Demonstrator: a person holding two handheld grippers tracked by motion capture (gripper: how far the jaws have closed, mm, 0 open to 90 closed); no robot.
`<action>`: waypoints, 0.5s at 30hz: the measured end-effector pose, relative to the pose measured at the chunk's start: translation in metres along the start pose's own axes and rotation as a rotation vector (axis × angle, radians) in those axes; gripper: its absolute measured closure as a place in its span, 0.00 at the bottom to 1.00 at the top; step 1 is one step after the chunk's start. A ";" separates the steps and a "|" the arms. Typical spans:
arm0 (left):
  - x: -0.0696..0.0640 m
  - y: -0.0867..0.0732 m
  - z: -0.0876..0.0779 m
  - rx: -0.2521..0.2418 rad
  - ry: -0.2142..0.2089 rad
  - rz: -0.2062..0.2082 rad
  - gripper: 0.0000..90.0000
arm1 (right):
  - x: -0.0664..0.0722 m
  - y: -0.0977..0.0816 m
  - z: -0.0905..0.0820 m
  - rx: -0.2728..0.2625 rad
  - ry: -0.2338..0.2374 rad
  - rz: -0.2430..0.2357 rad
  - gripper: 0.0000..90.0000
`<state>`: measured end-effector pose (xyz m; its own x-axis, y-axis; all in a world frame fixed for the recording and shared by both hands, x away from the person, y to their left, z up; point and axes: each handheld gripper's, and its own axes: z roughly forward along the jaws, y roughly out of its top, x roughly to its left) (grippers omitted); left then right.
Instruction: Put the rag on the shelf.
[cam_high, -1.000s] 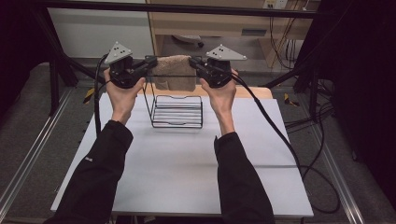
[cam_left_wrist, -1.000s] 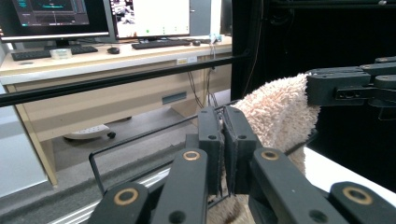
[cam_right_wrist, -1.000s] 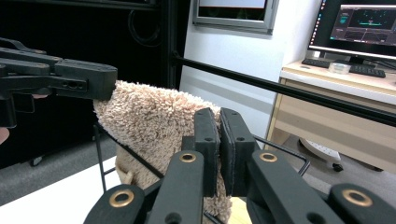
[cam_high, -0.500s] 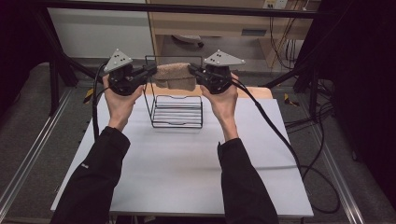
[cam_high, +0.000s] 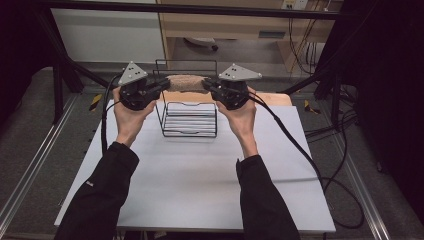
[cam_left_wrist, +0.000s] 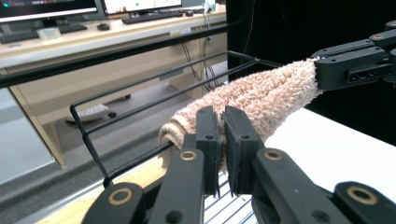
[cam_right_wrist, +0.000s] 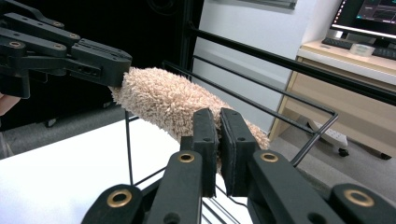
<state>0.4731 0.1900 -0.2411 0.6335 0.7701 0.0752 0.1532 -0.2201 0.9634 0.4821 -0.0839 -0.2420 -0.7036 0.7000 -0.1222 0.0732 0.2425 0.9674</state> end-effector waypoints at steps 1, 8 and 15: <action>0.000 0.000 0.000 0.002 -0.004 -0.011 0.93 | 0.000 0.000 0.000 0.002 0.000 -0.002 0.95; 0.006 0.017 -0.008 -0.023 -0.020 -0.082 0.84 | 0.000 -0.001 -0.001 0.002 0.004 -0.008 0.95; 0.003 0.023 0.002 0.061 -0.070 -0.113 0.92 | 0.001 -0.004 0.000 0.014 0.008 -0.014 0.95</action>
<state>0.4798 0.1861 -0.2195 0.6607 0.7488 -0.0530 0.2708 -0.1719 0.9472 0.4814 -0.0838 -0.2461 -0.7103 0.6910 -0.1340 0.0731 0.2617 0.9624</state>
